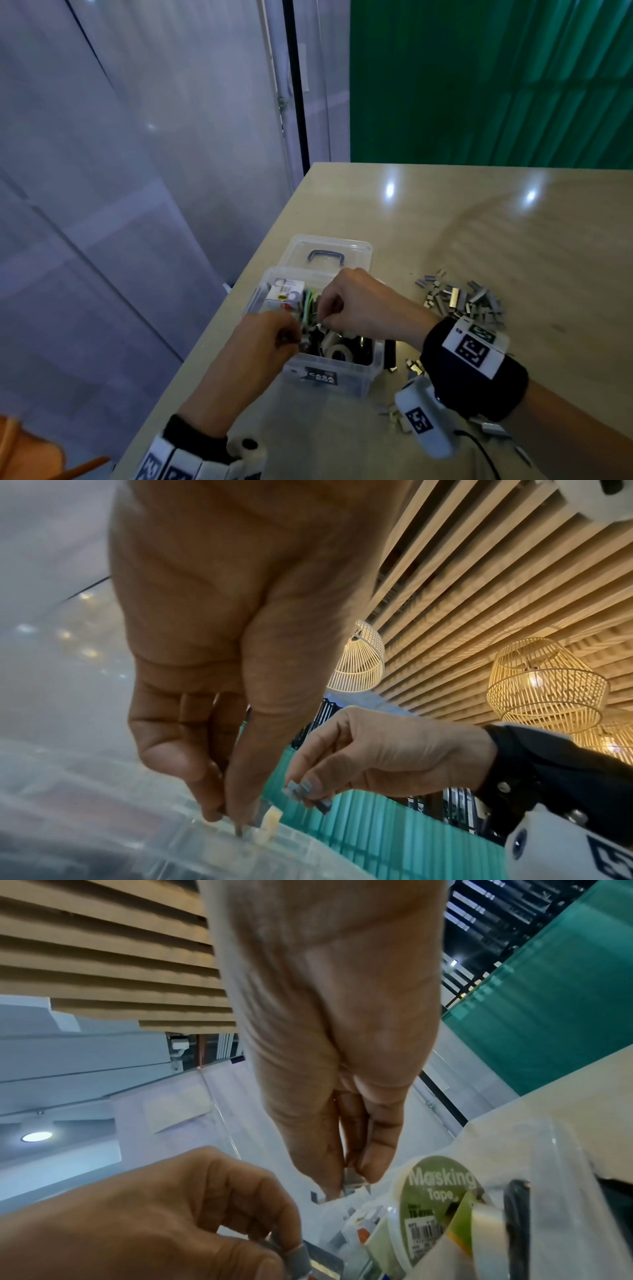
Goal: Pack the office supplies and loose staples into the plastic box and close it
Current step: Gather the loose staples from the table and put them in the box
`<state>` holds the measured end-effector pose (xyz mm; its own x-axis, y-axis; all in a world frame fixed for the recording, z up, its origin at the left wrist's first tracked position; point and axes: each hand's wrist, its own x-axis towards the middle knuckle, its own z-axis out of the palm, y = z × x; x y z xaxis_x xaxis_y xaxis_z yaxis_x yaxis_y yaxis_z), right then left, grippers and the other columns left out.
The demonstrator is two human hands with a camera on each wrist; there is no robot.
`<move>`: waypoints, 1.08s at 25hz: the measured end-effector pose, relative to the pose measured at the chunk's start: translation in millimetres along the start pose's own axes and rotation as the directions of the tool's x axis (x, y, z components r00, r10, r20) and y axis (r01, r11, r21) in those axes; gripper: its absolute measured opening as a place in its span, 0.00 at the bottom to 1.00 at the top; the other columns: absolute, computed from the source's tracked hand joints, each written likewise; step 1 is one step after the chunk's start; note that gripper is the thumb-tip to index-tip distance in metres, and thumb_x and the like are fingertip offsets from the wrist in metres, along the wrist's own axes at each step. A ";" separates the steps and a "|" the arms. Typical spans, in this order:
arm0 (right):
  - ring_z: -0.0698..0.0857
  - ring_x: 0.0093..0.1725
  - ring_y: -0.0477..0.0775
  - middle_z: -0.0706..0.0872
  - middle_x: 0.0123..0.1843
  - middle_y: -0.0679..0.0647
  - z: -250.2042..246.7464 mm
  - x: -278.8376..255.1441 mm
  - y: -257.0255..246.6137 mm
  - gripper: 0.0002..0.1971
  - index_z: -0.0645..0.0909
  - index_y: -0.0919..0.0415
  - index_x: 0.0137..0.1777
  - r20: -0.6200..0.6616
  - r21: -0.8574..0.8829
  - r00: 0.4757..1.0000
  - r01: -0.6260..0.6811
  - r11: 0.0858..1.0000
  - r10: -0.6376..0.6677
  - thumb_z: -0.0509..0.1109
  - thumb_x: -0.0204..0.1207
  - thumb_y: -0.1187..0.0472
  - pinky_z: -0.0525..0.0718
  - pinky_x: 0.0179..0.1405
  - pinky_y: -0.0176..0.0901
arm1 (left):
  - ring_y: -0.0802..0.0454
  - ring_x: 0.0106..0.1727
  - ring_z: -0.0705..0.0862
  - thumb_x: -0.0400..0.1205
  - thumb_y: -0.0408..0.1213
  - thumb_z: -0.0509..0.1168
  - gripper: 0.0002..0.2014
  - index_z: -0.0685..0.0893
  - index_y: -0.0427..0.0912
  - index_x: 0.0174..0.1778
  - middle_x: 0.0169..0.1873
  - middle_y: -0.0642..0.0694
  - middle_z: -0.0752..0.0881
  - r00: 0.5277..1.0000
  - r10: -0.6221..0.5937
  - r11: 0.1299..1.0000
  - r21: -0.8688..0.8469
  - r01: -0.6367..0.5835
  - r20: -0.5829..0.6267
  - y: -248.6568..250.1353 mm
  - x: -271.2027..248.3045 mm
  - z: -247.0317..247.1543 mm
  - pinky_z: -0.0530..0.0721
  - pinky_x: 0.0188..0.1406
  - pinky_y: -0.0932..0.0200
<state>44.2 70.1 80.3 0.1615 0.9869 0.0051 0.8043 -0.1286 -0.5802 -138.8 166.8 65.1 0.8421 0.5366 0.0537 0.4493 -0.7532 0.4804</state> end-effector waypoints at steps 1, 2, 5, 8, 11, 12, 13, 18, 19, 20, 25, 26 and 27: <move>0.89 0.36 0.56 0.91 0.35 0.57 5.7 3.8 -2.0 0.04 0.90 0.65 0.38 0.013 -0.003 1.000 -0.001 1.000 0.001 0.73 0.68 0.68 0.88 0.37 0.54 | 0.65 0.39 0.82 0.78 0.32 0.73 0.05 0.91 0.47 0.45 0.40 0.55 0.89 1.000 0.018 1.000 -0.009 -0.017 0.022 -3.9 0.7 2.3 0.73 0.37 0.79; 0.89 0.36 0.56 0.91 0.35 0.56 9.9 7.0 -3.3 0.05 0.90 0.65 0.37 0.024 -0.008 1.000 -0.001 1.000 0.001 0.73 0.68 0.68 0.88 0.37 0.54 | 0.65 0.39 0.81 0.79 0.32 0.73 0.06 0.91 0.47 0.46 0.42 0.54 0.89 0.999 0.041 0.999 -0.019 -0.041 0.031 -5.8 2.5 4.4 0.73 0.38 0.80; 0.88 0.33 0.56 0.90 0.32 0.56 19.1 12.5 -7.7 0.07 0.89 0.63 0.34 0.035 -0.038 0.999 -0.019 0.999 0.020 0.70 0.66 0.70 0.86 0.33 0.53 | 0.57 0.48 0.84 0.81 0.32 0.71 0.07 0.91 0.46 0.50 0.48 0.50 0.90 0.996 0.079 0.997 -0.003 -0.079 0.049 -9.3 11.6 9.0 0.79 0.47 0.71; 0.82 0.29 0.62 0.82 0.28 0.59 27.5 13.5 -10.2 0.09 0.82 0.64 0.29 0.046 -0.115 0.998 -0.036 0.993 0.041 0.67 0.69 0.71 0.78 0.25 0.55 | 0.46 0.59 0.84 0.82 0.31 0.67 0.10 0.91 0.46 0.52 0.51 0.46 0.90 0.989 0.088 0.995 0.042 -0.094 0.123 -14.3 21.3 13.1 0.80 0.63 0.49; 0.84 0.32 0.58 0.85 0.32 0.56 28.4 13.9 -6.0 0.10 0.85 0.60 0.32 0.043 -0.130 0.998 -0.044 0.991 0.050 0.67 0.69 0.74 0.81 0.29 0.52 | 0.50 0.49 0.87 0.80 0.24 0.67 0.13 0.93 0.41 0.53 0.49 0.45 0.91 0.981 0.128 0.991 -0.052 -0.122 0.148 -20.6 27.7 12.8 0.84 0.52 0.60; 0.86 0.34 0.54 0.88 0.34 0.54 26.7 14.1 -3.3 0.11 0.88 0.58 0.36 0.032 -0.119 0.998 -0.049 0.992 0.054 0.68 0.69 0.73 0.86 0.32 0.51 | 0.55 0.44 0.86 0.80 0.23 0.67 0.13 0.92 0.39 0.54 0.48 0.45 0.91 0.984 0.115 0.991 -0.083 -0.105 0.135 -21.1 27.8 9.7 0.82 0.46 0.69; 0.87 0.36 0.50 0.90 0.36 0.51 25.3 14.4 -1.0 0.11 0.90 0.57 0.39 0.018 -0.101 0.998 -0.055 0.993 0.057 0.69 0.69 0.73 0.88 0.36 0.50 | 0.58 0.39 0.84 0.81 0.22 0.66 0.12 0.92 0.38 0.53 0.46 0.46 0.91 0.989 0.092 0.990 -0.114 -0.079 0.114 -21.9 26.7 6.6 0.81 0.41 0.73; 0.88 0.37 0.41 0.92 0.37 0.47 27.2 19.5 -3.7 0.08 0.93 0.56 0.41 -0.092 0.051 0.993 -0.069 0.996 0.073 0.75 0.71 0.70 0.87 0.38 0.38 | 0.62 0.36 0.87 0.80 0.35 0.72 0.04 0.90 0.49 0.44 0.35 0.53 0.90 0.999 0.025 0.992 -0.126 -0.022 0.023 -31.2 23.3 1.3 0.84 0.39 0.65; 0.88 0.37 0.41 0.92 0.37 0.47 29.2 20.2 -4.9 0.08 0.93 0.56 0.41 -0.101 0.071 0.992 -0.072 0.995 0.079 0.76 0.71 0.69 0.86 0.39 0.37 | 0.63 0.36 0.86 0.80 0.35 0.72 0.04 0.90 0.49 0.43 0.35 0.54 0.90 0.999 0.027 0.992 -0.123 -0.023 0.031 -31.1 23.6 1.0 0.81 0.37 0.70; 0.88 0.38 0.40 0.92 0.37 0.46 31.3 20.8 -5.4 0.06 0.93 0.55 0.42 -0.104 0.080 0.991 -0.074 0.994 0.083 0.77 0.72 0.67 0.86 0.39 0.36 | 0.64 0.37 0.85 0.79 0.35 0.72 0.04 0.90 0.49 0.42 0.36 0.55 0.90 0.999 0.033 0.993 -0.116 -0.029 0.035 -30.6 24.3 0.4 0.77 0.36 0.74; 0.88 0.37 0.40 0.92 0.37 0.46 24.9 19.6 0.2 0.04 0.93 0.55 0.42 -0.162 0.085 0.982 -0.080 0.993 0.093 0.77 0.76 0.63 0.84 0.37 0.31 | 0.61 0.43 0.87 0.80 0.34 0.71 0.06 0.93 0.48 0.48 0.42 0.54 0.92 0.998 0.036 0.989 -0.146 -0.027 0.059 -24.6 26.3 2.5 0.85 0.47 0.66; 0.88 0.38 0.40 0.92 0.38 0.46 19.9 17.6 1.9 0.04 0.93 0.55 0.43 -0.180 0.085 0.978 -0.088 0.992 0.103 0.77 0.76 0.61 0.85 0.38 0.33 | 0.61 0.42 0.88 0.81 0.33 0.71 0.07 0.93 0.47 0.49 0.42 0.53 0.92 0.997 0.036 0.988 -0.150 -0.026 0.064 -22.7 26.5 3.7 0.86 0.49 0.63; 0.88 0.38 0.40 0.92 0.39 0.45 14.9 14.3 4.2 0.03 0.93 0.54 0.44 -0.192 0.084 0.975 -0.093 0.992 0.108 0.77 0.77 0.60 0.86 0.40 0.34 | 0.62 0.42 0.88 0.81 0.32 0.70 0.08 0.93 0.47 0.50 0.42 0.53 0.92 0.997 0.039 0.988 -0.150 -0.029 0.064 -20.6 26.8 4.9 0.87 0.49 0.63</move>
<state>41.3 85.2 65.7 0.3543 0.9299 0.0988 0.7346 -0.2114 -0.6447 -124.1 194.8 52.4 0.8766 0.4810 0.0161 0.3747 -0.7031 0.6044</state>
